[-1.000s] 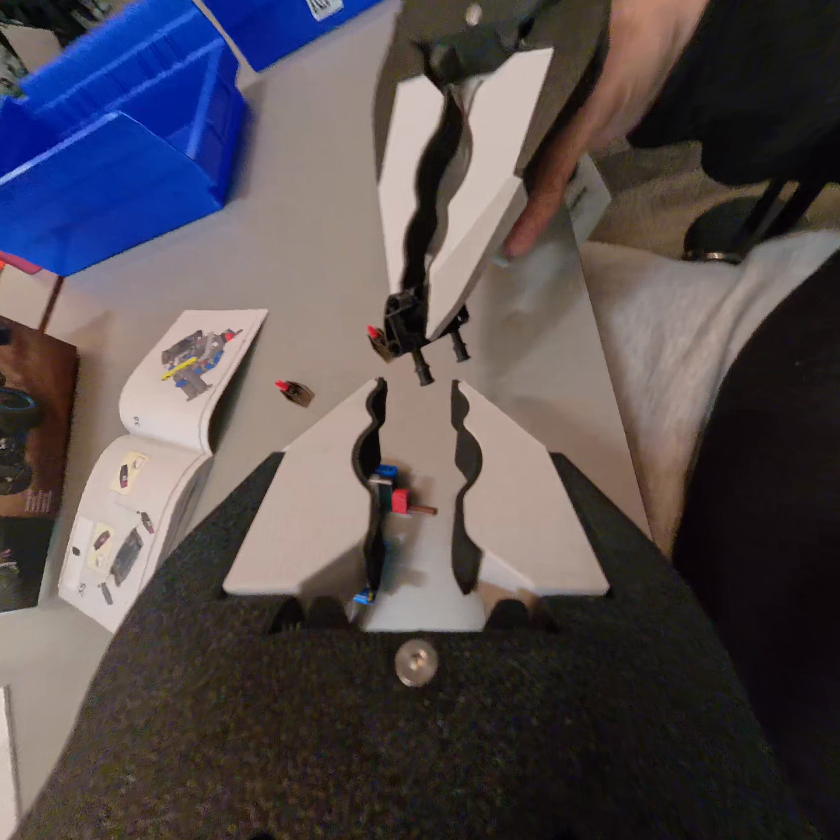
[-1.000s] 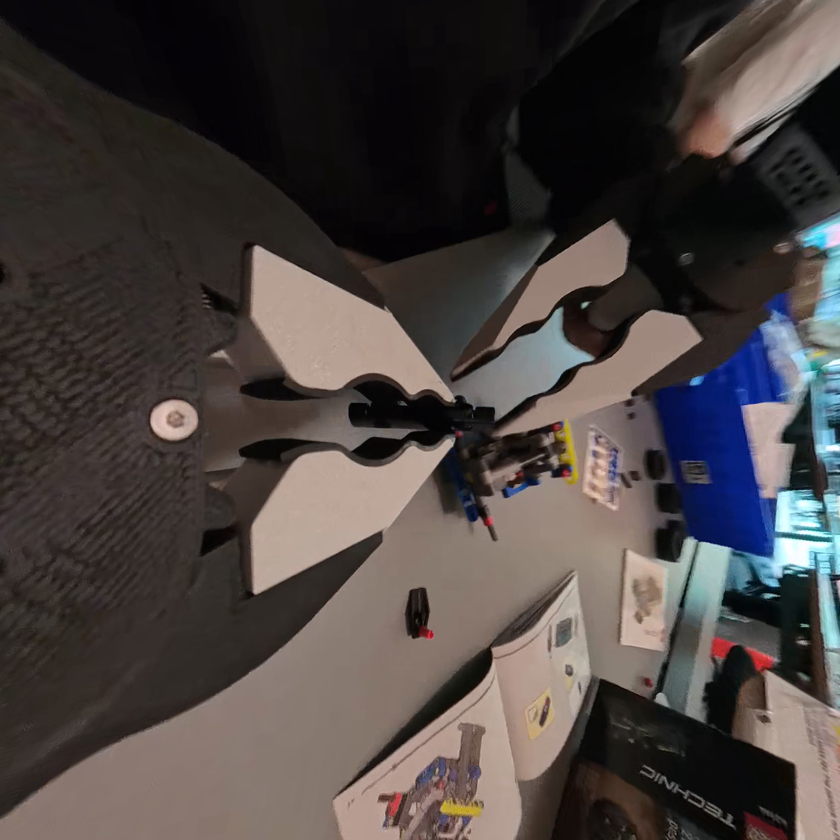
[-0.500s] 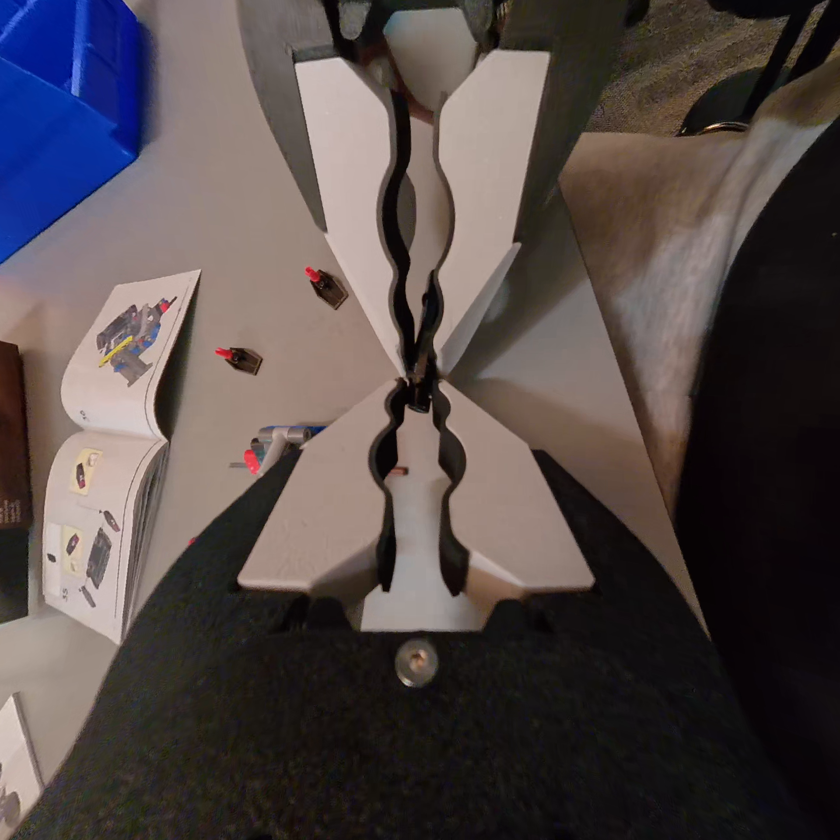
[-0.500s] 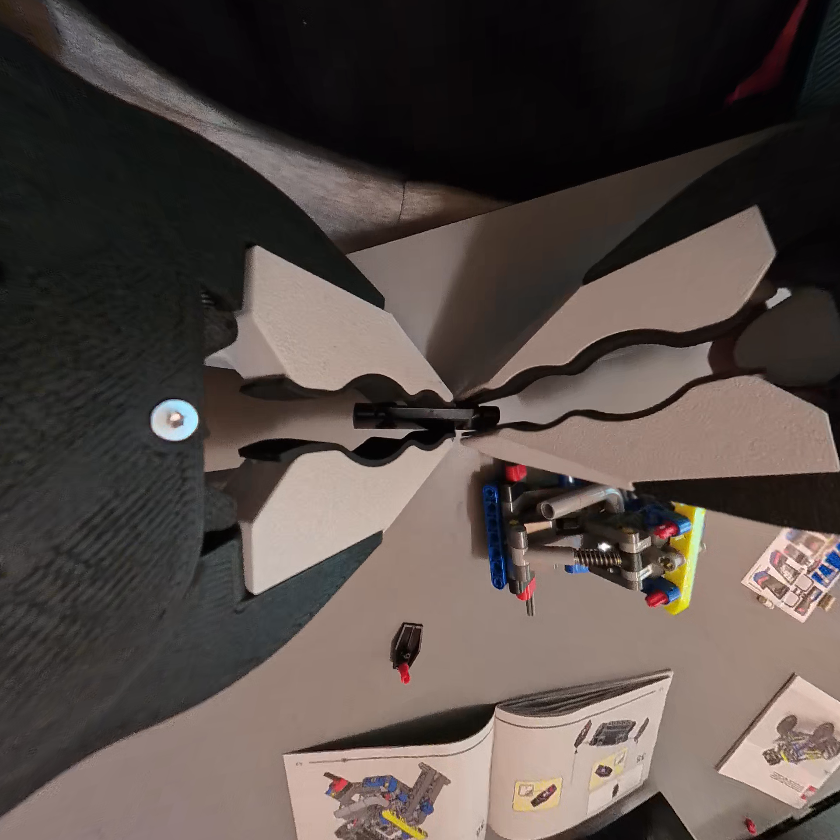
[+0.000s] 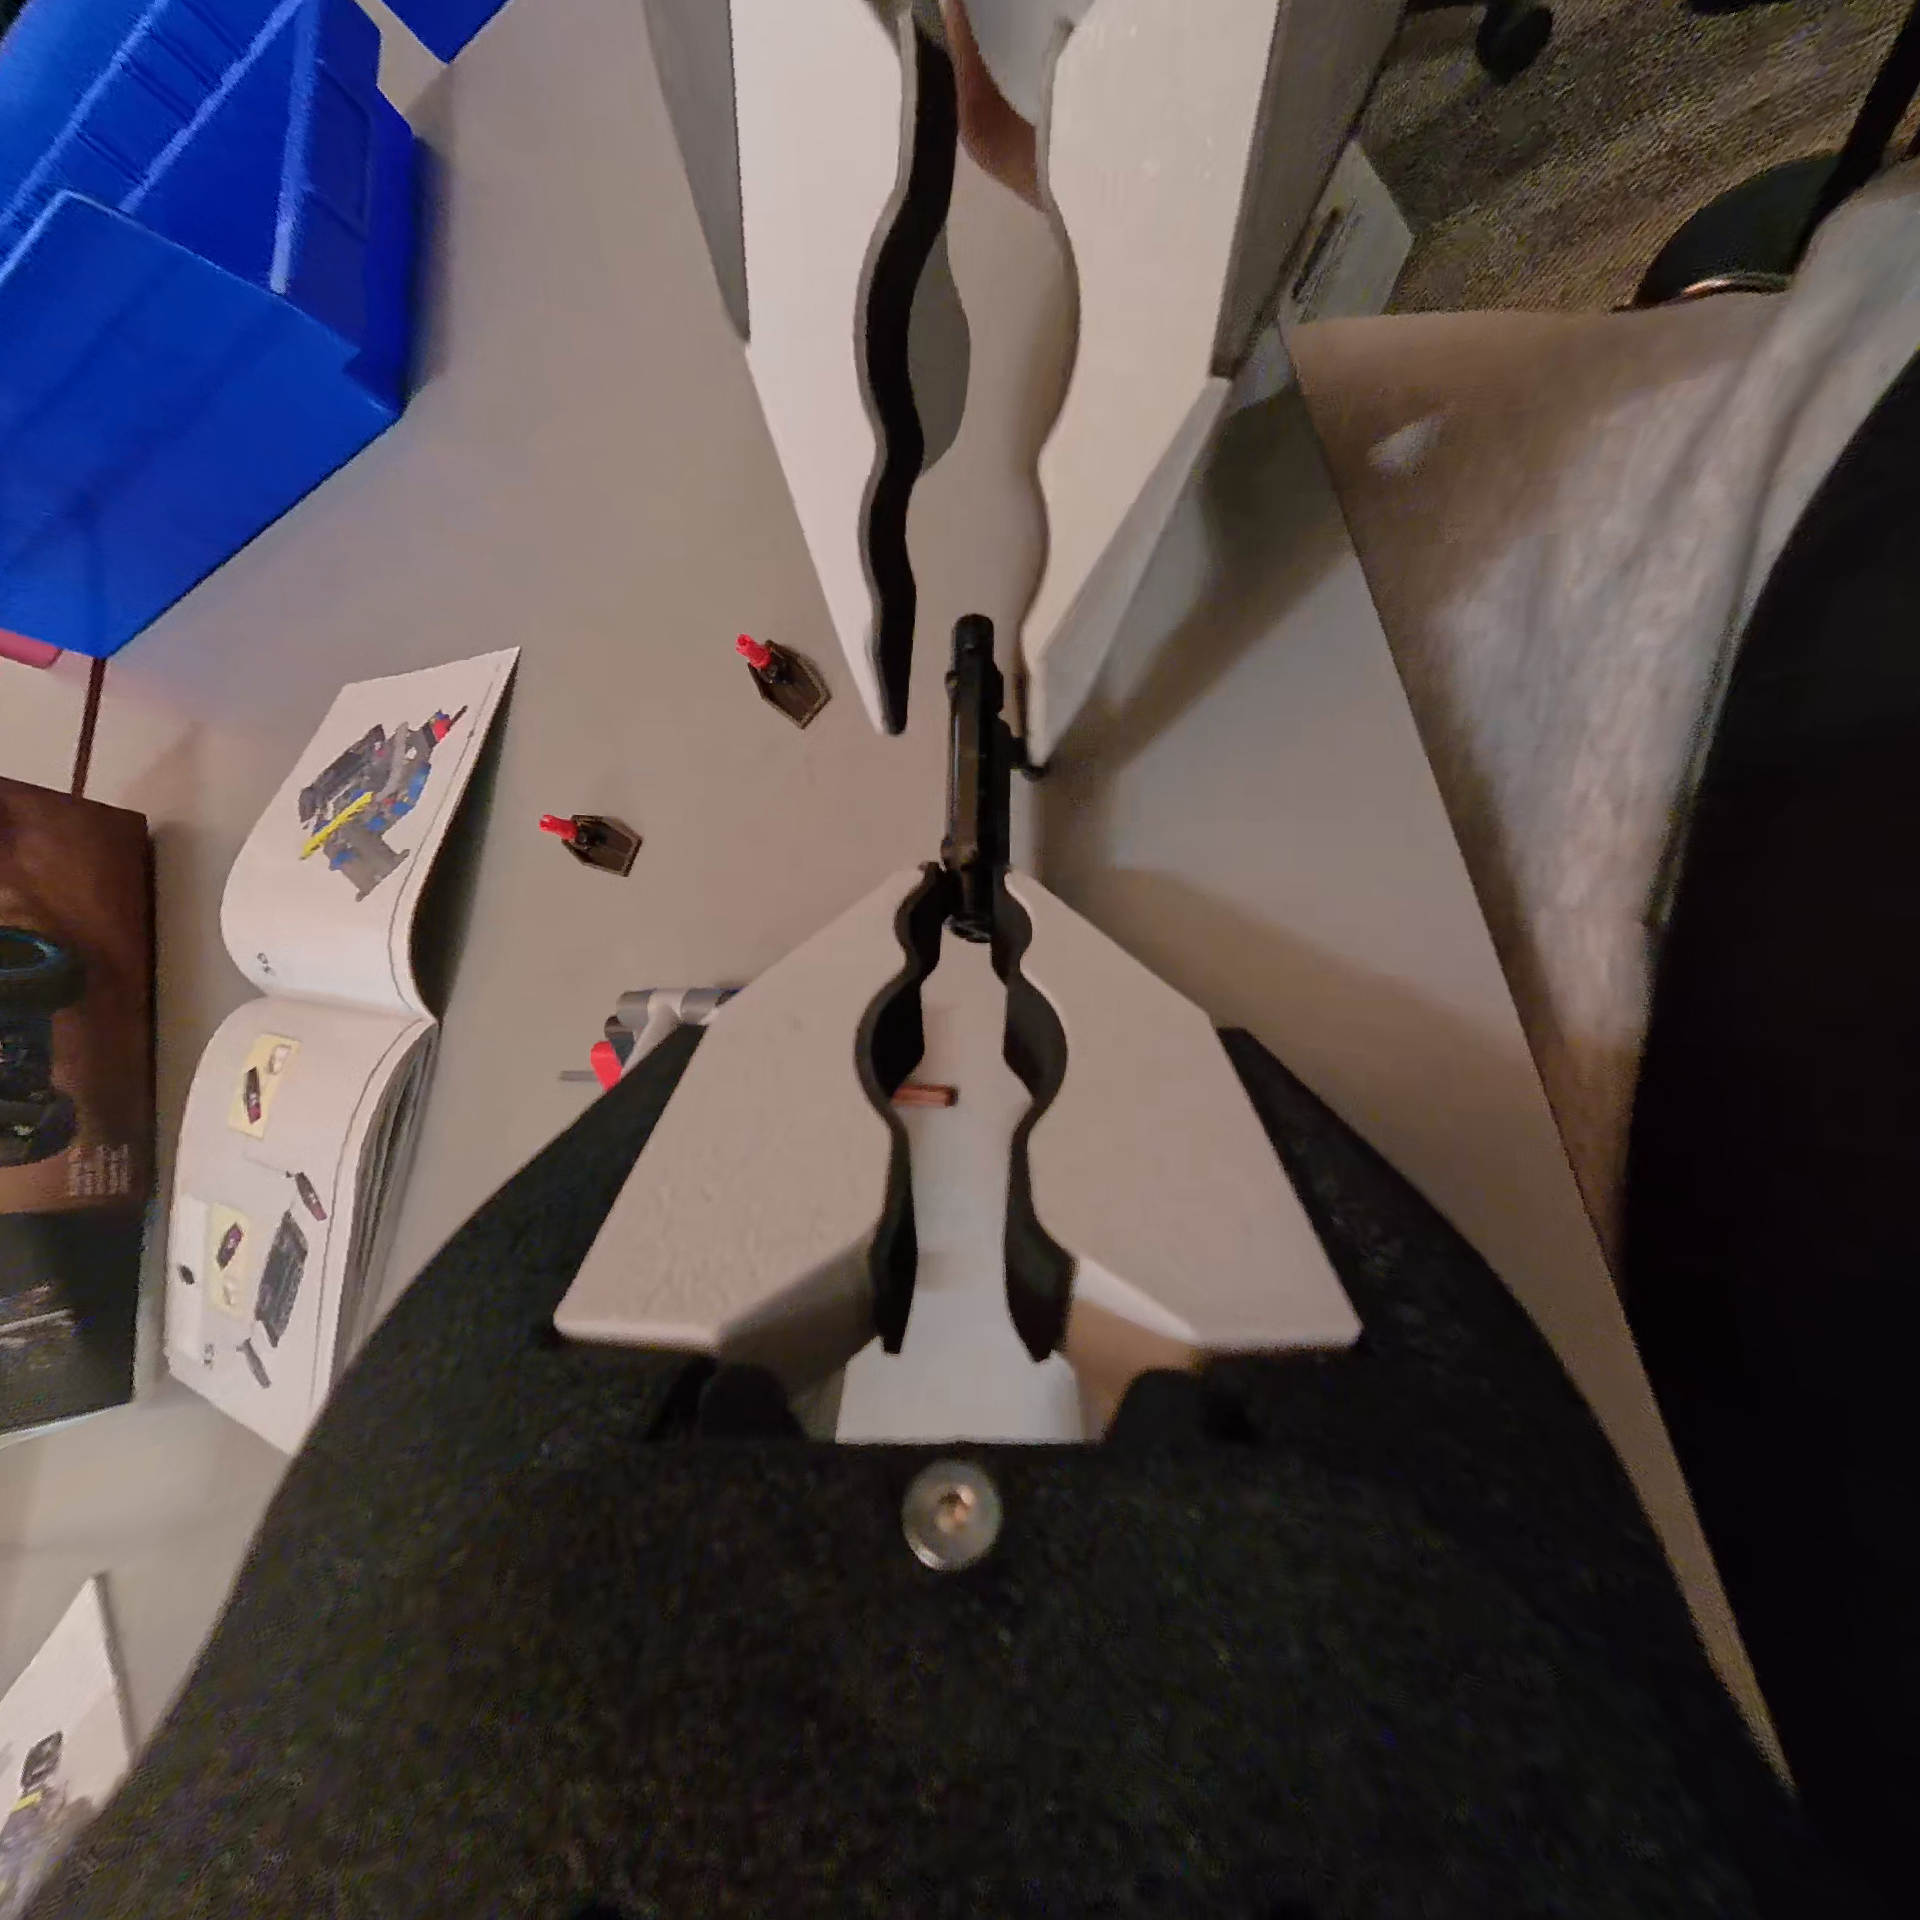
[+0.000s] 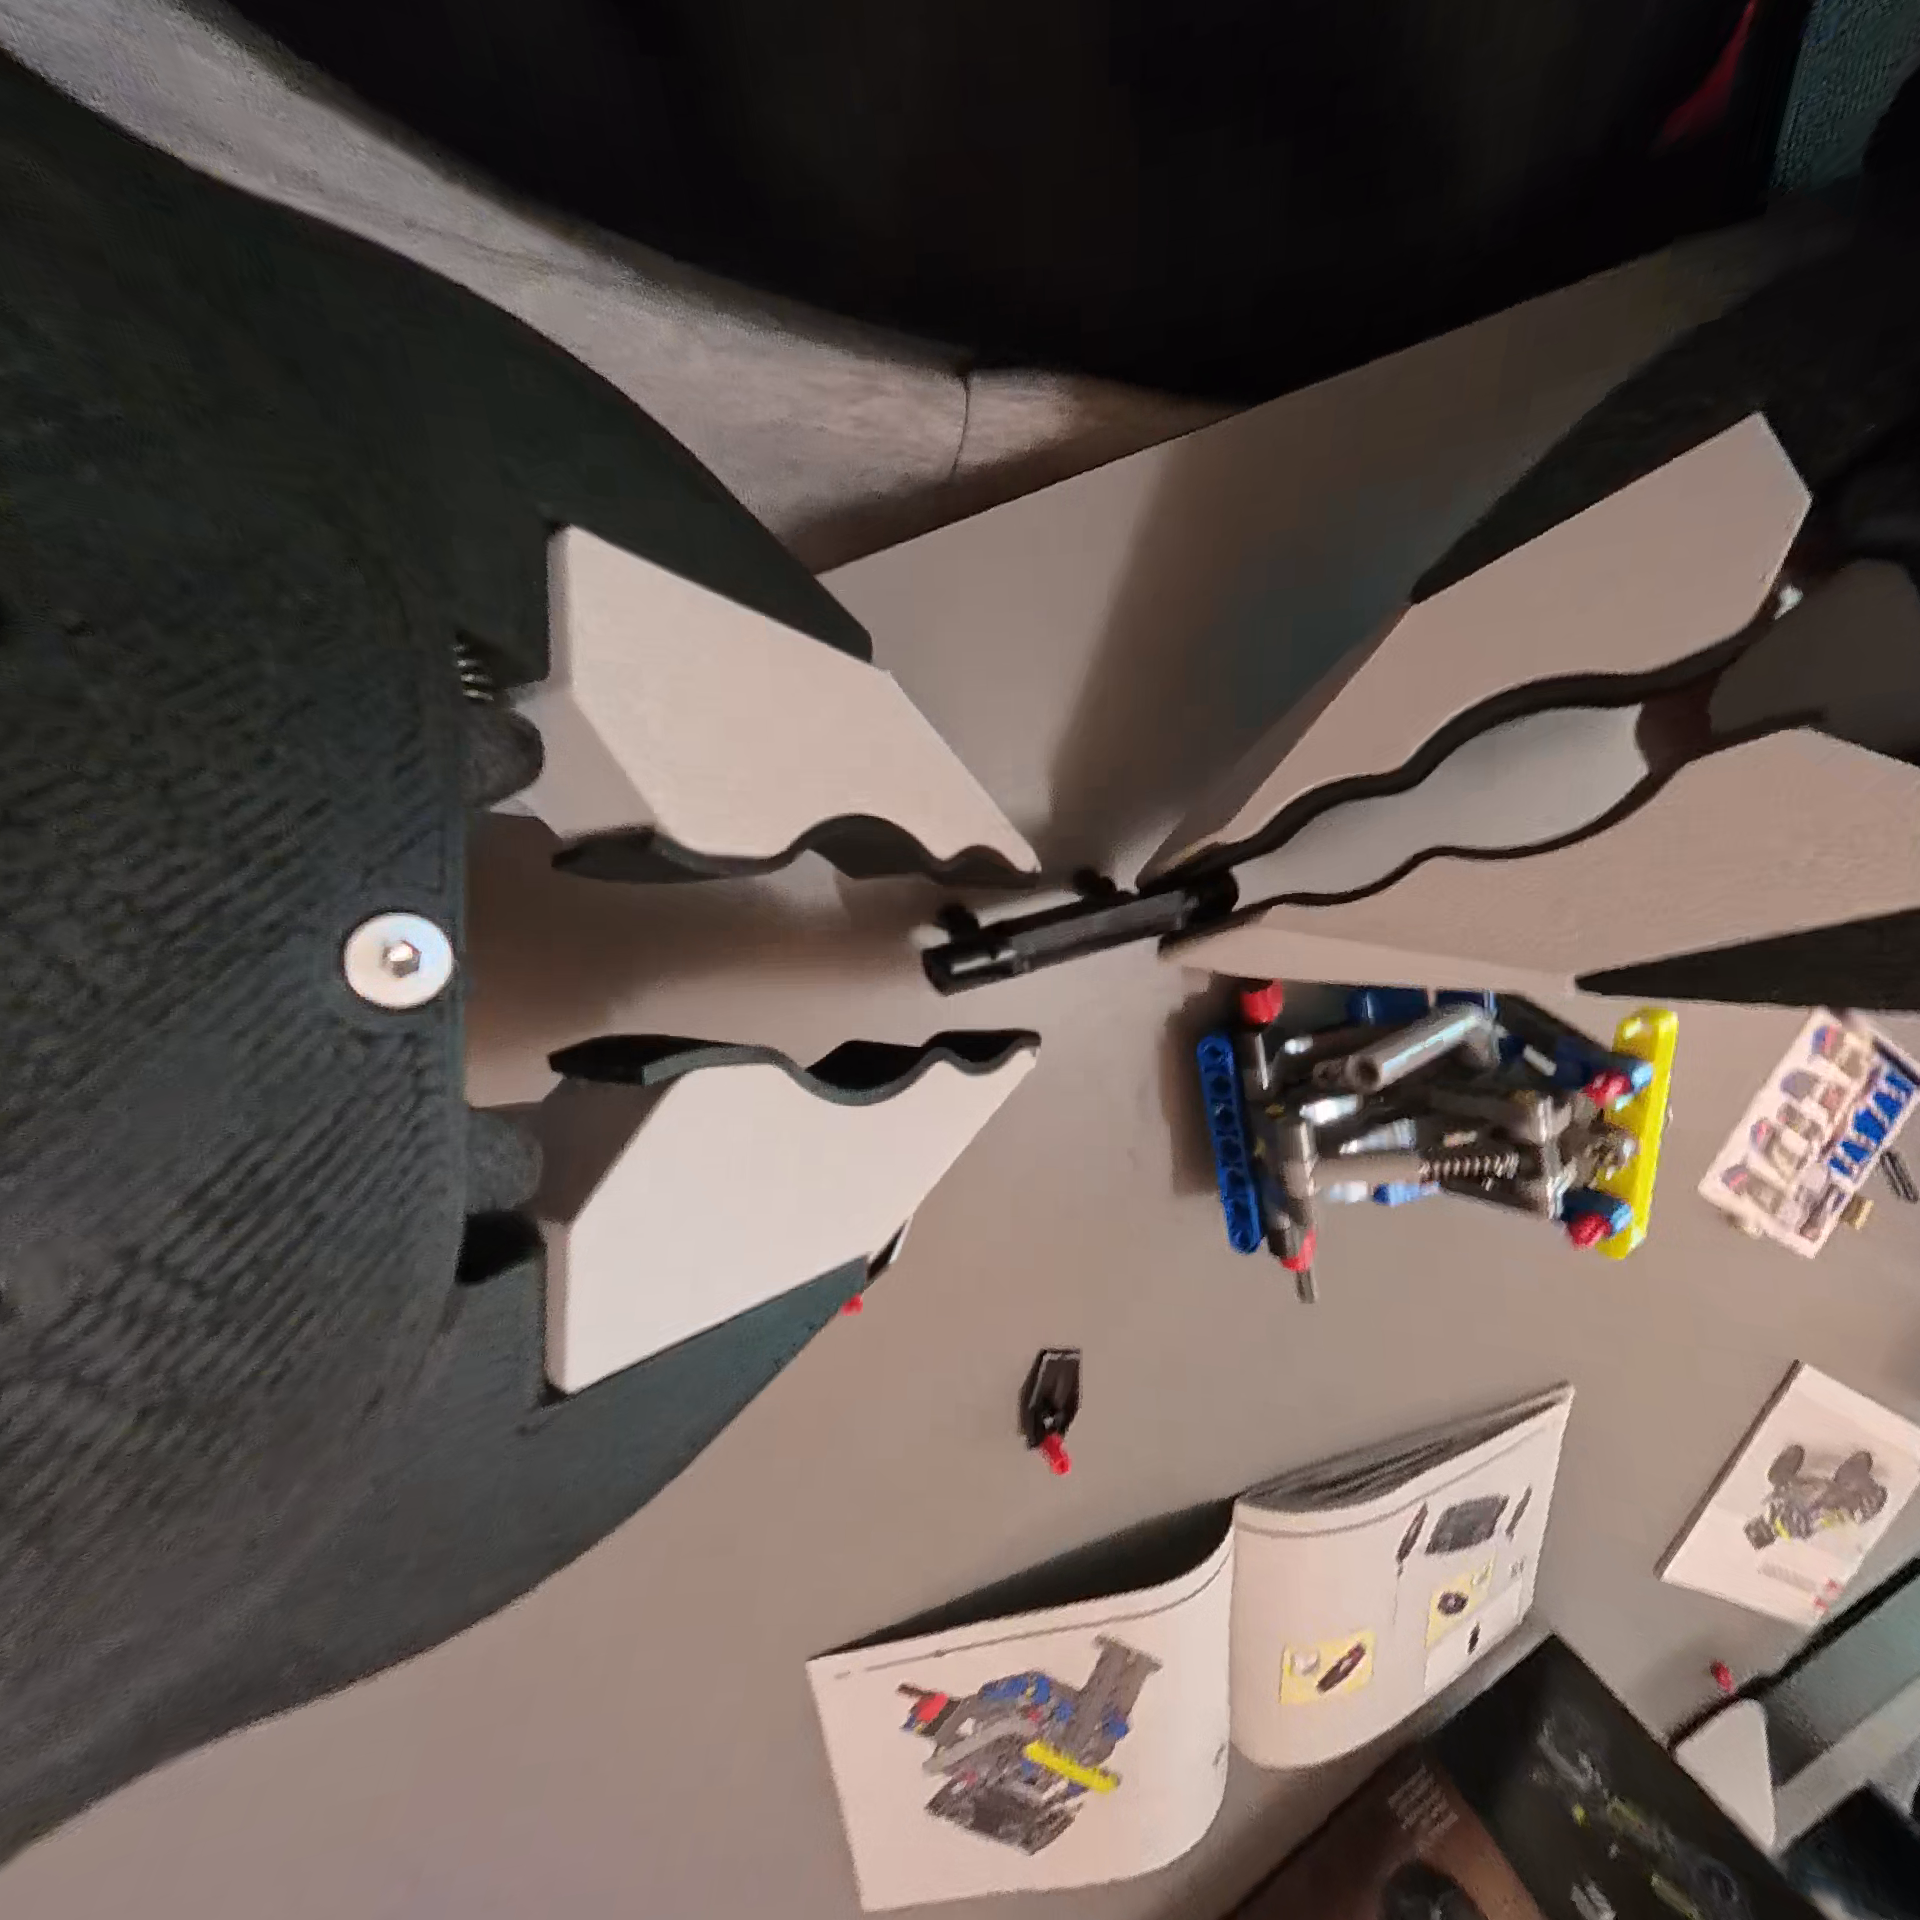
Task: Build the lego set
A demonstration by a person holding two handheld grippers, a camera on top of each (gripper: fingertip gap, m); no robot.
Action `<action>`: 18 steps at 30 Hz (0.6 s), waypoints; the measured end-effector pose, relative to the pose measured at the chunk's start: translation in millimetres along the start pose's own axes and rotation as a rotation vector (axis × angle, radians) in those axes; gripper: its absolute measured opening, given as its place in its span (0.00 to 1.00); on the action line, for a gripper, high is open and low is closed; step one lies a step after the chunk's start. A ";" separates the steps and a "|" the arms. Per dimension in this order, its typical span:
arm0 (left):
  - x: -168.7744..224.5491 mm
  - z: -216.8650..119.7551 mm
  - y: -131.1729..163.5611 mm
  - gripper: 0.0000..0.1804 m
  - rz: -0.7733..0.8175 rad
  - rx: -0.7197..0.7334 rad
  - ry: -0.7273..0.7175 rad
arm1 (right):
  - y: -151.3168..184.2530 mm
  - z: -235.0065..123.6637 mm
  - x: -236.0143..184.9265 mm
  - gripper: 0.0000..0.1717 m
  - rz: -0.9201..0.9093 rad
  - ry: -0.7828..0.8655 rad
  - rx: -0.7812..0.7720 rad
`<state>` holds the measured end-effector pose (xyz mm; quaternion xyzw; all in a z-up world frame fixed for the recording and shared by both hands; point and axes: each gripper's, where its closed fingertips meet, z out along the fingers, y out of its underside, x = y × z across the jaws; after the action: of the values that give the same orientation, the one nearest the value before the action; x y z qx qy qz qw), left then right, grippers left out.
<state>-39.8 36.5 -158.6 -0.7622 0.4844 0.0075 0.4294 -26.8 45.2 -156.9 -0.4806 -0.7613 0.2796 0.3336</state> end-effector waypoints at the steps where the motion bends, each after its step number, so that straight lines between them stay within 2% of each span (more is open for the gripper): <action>1: -0.3 0.3 0.0 0.03 -0.013 0.002 0.015 | 0.2 -1.5 2.2 0.11 0.022 0.006 0.019; 5: -1.5 1.2 0.5 0.03 -0.015 -0.005 0.054 | -5.8 2.6 0.1 0.04 0.081 -0.026 0.095; 10: -0.7 2.1 0.7 0.05 0.036 -0.056 0.080 | -6.2 4.2 -2.1 0.04 0.006 0.002 0.051; 18: -0.5 7.9 -0.3 0.04 0.213 -0.197 0.095 | -4.9 4.9 -2.4 0.04 0.012 -0.003 -0.002</action>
<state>-36.7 42.1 -163.2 -0.7444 0.5791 0.0645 0.3260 -32.6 40.6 -157.0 -0.4851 -0.7592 0.2814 0.3303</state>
